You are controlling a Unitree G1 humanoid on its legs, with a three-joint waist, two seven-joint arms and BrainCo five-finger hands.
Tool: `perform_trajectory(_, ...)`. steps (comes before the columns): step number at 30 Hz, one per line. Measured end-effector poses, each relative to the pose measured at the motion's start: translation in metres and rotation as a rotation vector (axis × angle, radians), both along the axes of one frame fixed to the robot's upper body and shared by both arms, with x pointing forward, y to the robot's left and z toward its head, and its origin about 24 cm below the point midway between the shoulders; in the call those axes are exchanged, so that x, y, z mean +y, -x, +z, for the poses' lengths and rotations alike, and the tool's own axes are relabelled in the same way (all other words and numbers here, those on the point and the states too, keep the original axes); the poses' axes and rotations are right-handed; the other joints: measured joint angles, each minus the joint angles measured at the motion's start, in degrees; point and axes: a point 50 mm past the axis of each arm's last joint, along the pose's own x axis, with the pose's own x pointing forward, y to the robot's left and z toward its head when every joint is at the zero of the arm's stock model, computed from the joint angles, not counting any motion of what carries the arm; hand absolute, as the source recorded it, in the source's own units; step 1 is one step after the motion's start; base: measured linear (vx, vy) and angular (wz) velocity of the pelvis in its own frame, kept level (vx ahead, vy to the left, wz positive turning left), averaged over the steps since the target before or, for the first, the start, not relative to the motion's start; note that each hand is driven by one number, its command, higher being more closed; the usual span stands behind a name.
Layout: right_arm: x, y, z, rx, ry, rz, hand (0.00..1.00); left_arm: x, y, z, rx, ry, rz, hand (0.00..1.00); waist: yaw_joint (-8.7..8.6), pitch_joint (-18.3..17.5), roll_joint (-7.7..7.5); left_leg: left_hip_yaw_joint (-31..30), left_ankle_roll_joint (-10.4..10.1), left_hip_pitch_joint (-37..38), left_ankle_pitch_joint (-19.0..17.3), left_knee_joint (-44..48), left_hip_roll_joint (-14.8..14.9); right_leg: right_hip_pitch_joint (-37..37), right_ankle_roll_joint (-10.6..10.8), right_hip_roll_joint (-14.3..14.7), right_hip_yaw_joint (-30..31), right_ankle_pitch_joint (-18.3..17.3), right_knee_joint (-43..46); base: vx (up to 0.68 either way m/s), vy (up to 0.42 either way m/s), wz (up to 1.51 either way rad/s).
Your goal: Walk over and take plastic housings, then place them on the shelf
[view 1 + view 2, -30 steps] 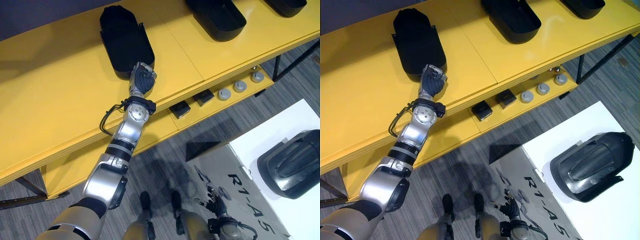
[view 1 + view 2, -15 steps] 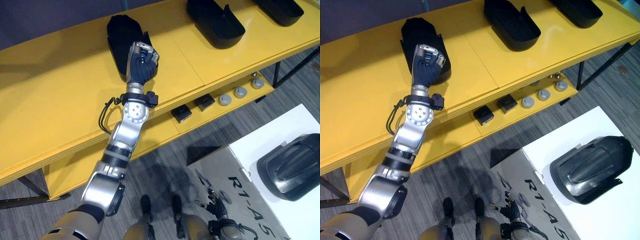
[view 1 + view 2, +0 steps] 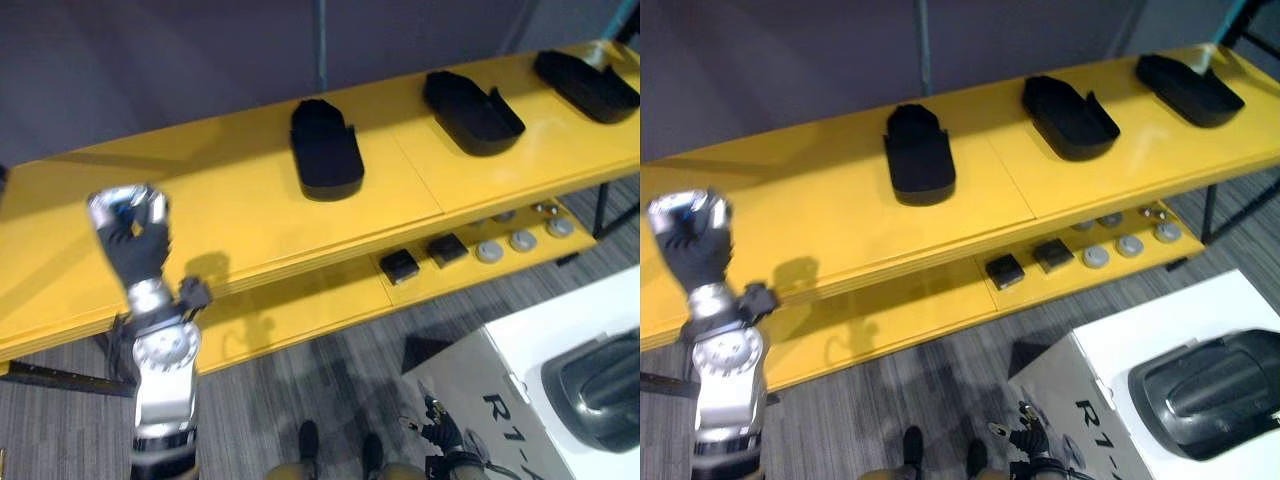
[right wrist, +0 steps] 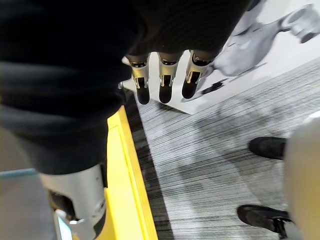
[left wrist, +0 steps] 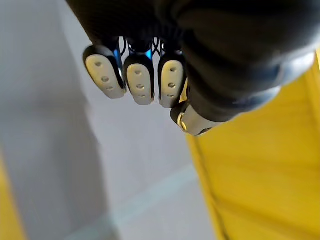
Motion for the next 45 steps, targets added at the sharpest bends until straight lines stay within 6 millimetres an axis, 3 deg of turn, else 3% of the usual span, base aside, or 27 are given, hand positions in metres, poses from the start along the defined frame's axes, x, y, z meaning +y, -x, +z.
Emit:
perform_trajectory(4,0.000,0.011,0.001,-0.001,-0.006,-0.018,0.00,0.023,0.055,-0.059,0.260,0.144,0.134,1.00,1.83,-2.98,-0.55,0.53,0.53,0.56,-1.05,0.00,-0.11,0.95,0.49,-0.67,-2.05,-0.97,0.94,-0.03,0.019,0.28)
perform_trajectory(6,0.002,0.010,0.003,-0.014,-0.008,-0.016,0.00,0.024,0.067,-0.084,0.376,0.194,0.143,1.00,1.79,-3.67,-0.65,2.66,0.55,0.64,-1.04,0.01,0.26,1.21,0.77,-1.05,-3.00,-1.16,0.97,-0.05,0.017,0.26)
perform_trajectory(7,0.003,0.009,0.005,-0.027,-0.012,-0.014,0.00,0.023,0.074,-0.106,0.471,0.252,0.133,1.00,1.93,-3.90,-0.70,3.96,0.57,1.11,-1.02,0.02,0.38,1.45,1.16,-1.33,-3.32,-1.45,1.02,-0.06,0.024,0.15)
perform_trajectory(8,0.004,0.008,0.006,-0.034,-0.014,-0.013,0.00,0.021,0.080,-0.124,0.553,0.300,0.126,0.00,2.05,-4.10,-0.77,4.52,0.57,1.53,-1.01,0.02,0.37,1.84,1.69,-1.46,-3.29,-1.90,1.08,-0.07,0.034,0.04)
perform_trajectory(11,0.011,0.006,0.006,-0.032,-0.028,0.013,0.00,0.006,0.096,-0.187,0.839,0.442,0.041,0.00,2.28,-5.57,-1.69,5.80,0.60,2.43,-1.05,0.02,0.25,2.05,1.81,-1.92,-2.73,-2.66,2.18,-0.02,0.033,-0.08)
perform_trajectory(13,0.016,0.006,0.006,-0.033,-0.043,0.012,0.00,-0.005,0.104,-0.213,0.967,0.506,-0.014,0.00,2.29,-6.06,-2.41,6.63,0.72,2.61,-1.13,0.02,0.27,1.89,1.97,-2.03,-2.47,-2.92,2.62,-0.01,0.015,-0.08)
perform_trajectory(16,0.021,0.006,0.005,-0.030,-0.060,0.008,0.00,-0.022,0.118,-0.249,1.163,0.565,-0.059,0.00,2.17,-6.33,-2.75,8.16,1.01,3.32,-1.62,0.01,0.30,1.90,2.09,-2.07,-1.01,-3.08,2.85,0.00,0.015,-0.22)
perform_trajectory(19,0.021,0.010,0.000,-0.002,-0.061,-0.001,0.00,-0.030,0.125,-0.266,1.265,0.588,-0.072,0.00,1.71,-6.52,-2.69,9.65,0.99,3.97,-2.32,0.01,0.30,1.88,2.24,-2.10,0.50,-3.19,2.85,0.02,0.021,-0.28)
perform_trajectory(26,0.012,0.027,-0.016,0.109,-0.055,-0.062,0.00,-0.036,0.122,-0.280,1.381,0.538,-0.119,0.00,1.32,-6.91,-2.69,11.67,0.39,4.95,-3.47,0.03,0.26,1.90,2.23,-2.04,3.23,-3.21,2.71,0.05,0.011,-0.20)
perform_trajectory(38,0.005,0.011,-0.020,0.141,-0.032,-0.075,0.00,-0.031,0.122,-0.286,1.460,0.471,-0.144,0.00,0.05,-5.24,-2.07,20.29,0.29,8.48,-5.43,0.27,1.15,1.28,1.82,-0.56,12.62,-2.66,2.77,-0.01,0.006,-0.40)
perform_trajectory(45,-0.008,0.014,-0.020,0.158,-0.009,-0.118,0.00,-0.033,0.116,-0.285,1.463,0.437,-0.171,0.00,-0.57,-3.96,-1.73,25.68,0.19,8.43,-6.56,0.74,1.03,-1.09,2.51,-0.10,18.52,-1.20,2.79,-0.03,0.033,-0.44)
